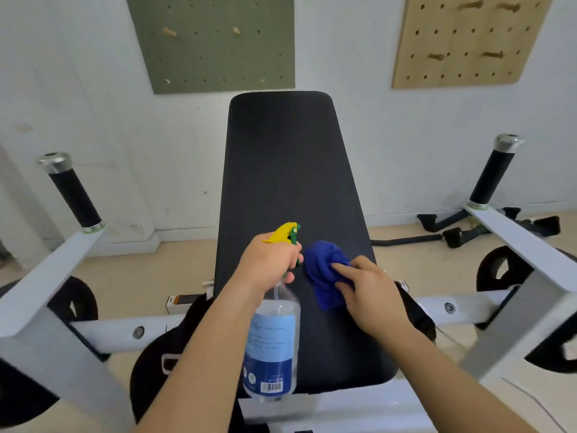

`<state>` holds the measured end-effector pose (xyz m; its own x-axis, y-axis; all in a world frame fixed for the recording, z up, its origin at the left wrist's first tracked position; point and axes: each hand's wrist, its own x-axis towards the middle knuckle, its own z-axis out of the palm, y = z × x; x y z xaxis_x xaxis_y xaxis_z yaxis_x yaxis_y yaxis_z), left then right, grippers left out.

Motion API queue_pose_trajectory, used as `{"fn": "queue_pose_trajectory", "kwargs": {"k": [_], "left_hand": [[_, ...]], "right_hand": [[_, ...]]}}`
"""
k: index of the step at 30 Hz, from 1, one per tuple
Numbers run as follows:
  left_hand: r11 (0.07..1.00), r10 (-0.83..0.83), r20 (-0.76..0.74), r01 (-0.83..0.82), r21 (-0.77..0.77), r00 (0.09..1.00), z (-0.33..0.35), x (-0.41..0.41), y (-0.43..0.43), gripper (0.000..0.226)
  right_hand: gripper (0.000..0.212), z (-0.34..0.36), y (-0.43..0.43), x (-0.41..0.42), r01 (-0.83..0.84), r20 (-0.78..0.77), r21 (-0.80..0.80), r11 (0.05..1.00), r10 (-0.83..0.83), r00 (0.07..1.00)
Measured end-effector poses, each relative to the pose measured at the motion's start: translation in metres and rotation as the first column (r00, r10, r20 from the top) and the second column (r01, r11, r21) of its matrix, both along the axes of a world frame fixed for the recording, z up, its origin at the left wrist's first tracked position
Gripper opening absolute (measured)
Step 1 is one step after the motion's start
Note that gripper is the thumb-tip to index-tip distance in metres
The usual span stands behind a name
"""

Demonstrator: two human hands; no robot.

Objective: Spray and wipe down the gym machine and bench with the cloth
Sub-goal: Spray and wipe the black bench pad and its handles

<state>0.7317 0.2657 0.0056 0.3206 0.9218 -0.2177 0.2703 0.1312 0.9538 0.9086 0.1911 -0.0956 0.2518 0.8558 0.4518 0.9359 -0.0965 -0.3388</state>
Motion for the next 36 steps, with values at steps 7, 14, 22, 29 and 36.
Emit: {"fn": "queue_pose_trajectory", "kwargs": {"k": [7, 14, 22, 29, 36], "left_hand": [[1.0, -0.001, -0.027, 0.001, -0.016, 1.0, -0.024, -0.005, -0.02, 0.033], [0.998, -0.035, -0.054, 0.032, -0.048, 0.998, -0.023, 0.007, -0.014, 0.03], [1.0, -0.027, -0.095, 0.028, 0.013, 0.995, -0.019, -0.005, -0.019, 0.024], [0.998, 0.046, 0.024, -0.047, 0.043, 0.999, -0.02, -0.036, -0.053, 0.032], [0.995, 0.086, 0.103, -0.091, 0.046, 0.991, -0.04, -0.06, -0.063, 0.036]], "right_hand": [[0.031, 0.01, -0.005, 0.007, 0.151, -0.54, 0.084, 0.985, -0.082, 0.838], [0.021, 0.05, 0.013, 0.027, 0.349, -0.835, 0.263, 0.899, 0.03, 0.55], [0.048, 0.052, 0.024, 0.043, 0.186, -0.521, 0.354, 0.916, 0.029, 0.853], [0.047, 0.001, 0.022, -0.01, -0.077, -0.003, -0.011, 0.997, 0.077, 0.997], [0.044, -0.034, -0.022, -0.03, -0.372, 0.279, -0.018, 0.928, 0.362, 0.889]]}}
